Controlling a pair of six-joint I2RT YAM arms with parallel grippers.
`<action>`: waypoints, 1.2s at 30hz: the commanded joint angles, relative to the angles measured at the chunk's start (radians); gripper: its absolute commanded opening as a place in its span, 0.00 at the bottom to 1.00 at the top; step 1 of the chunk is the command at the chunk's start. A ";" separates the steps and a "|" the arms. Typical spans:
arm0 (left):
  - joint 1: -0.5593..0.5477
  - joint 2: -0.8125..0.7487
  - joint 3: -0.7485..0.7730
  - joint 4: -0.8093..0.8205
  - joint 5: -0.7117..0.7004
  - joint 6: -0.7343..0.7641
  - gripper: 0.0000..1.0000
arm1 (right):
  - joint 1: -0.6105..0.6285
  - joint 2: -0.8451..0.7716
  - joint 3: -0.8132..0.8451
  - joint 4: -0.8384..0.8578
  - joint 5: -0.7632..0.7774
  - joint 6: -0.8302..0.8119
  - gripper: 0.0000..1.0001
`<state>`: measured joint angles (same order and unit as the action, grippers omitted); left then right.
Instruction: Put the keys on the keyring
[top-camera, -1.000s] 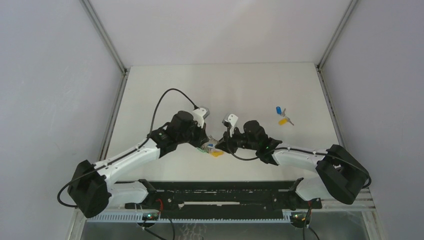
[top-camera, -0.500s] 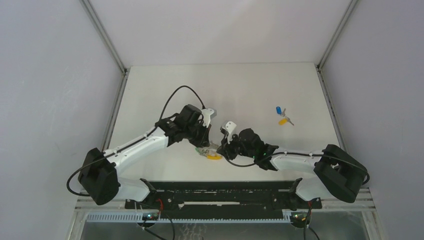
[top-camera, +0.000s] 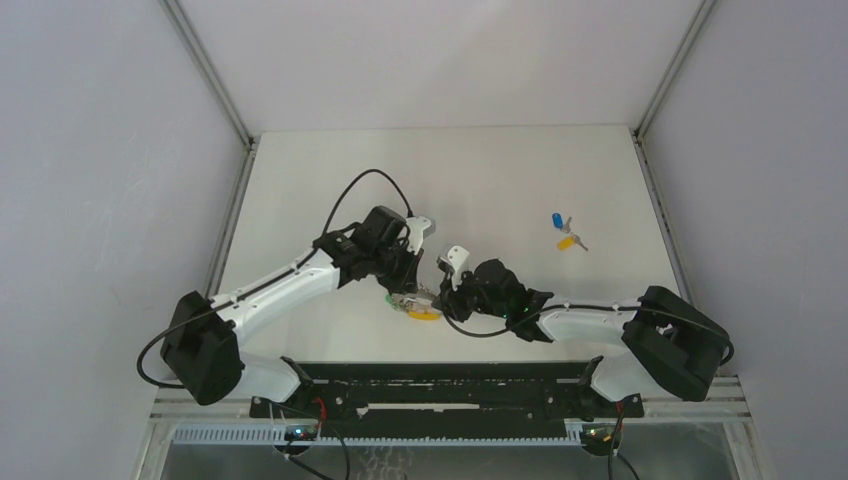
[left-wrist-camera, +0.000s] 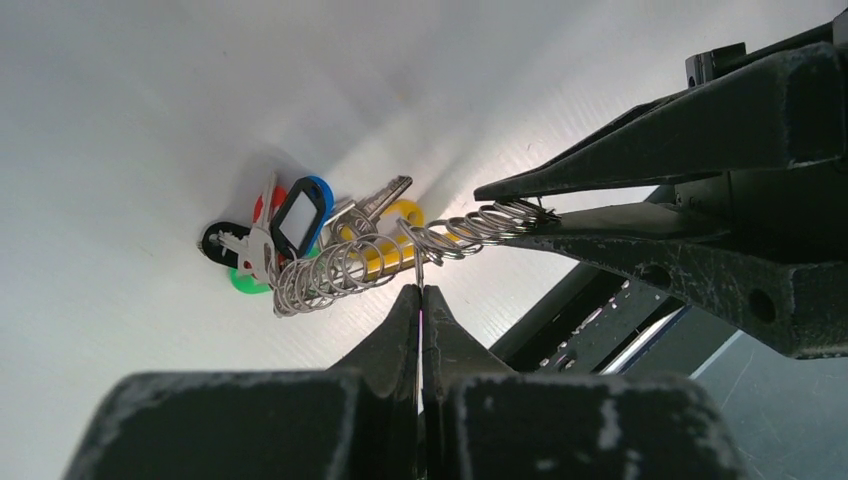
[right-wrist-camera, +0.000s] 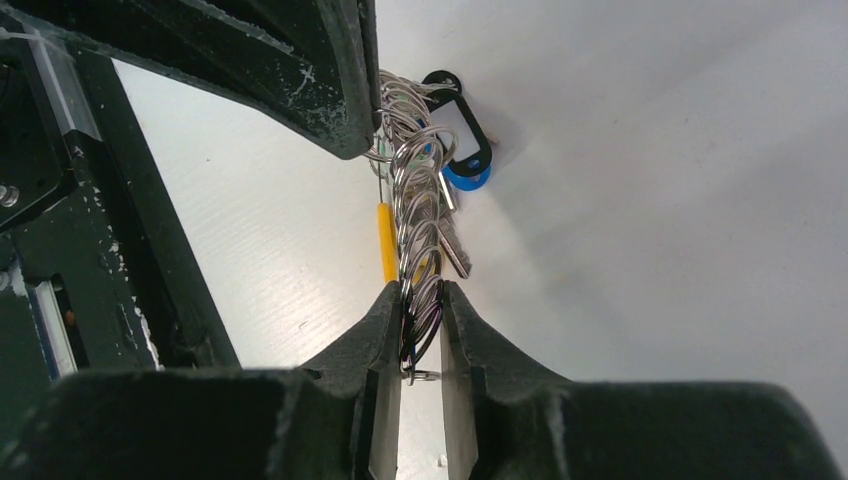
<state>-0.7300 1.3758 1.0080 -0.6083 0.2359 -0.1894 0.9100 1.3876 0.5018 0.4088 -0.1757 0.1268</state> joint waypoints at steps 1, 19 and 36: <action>0.008 -0.080 -0.042 0.111 -0.023 -0.009 0.00 | -0.014 -0.013 -0.005 0.027 -0.040 -0.008 0.00; 0.055 -0.218 -0.156 0.179 -0.001 -0.066 0.20 | -0.063 -0.029 -0.005 0.050 -0.176 -0.019 0.00; 0.006 -0.596 -0.748 0.960 -0.279 -0.764 0.56 | -0.046 -0.080 -0.005 0.061 0.001 0.106 0.00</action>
<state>-0.7052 0.8288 0.3595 0.0296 0.0910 -0.6548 0.8436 1.3418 0.4953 0.4000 -0.2634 0.1745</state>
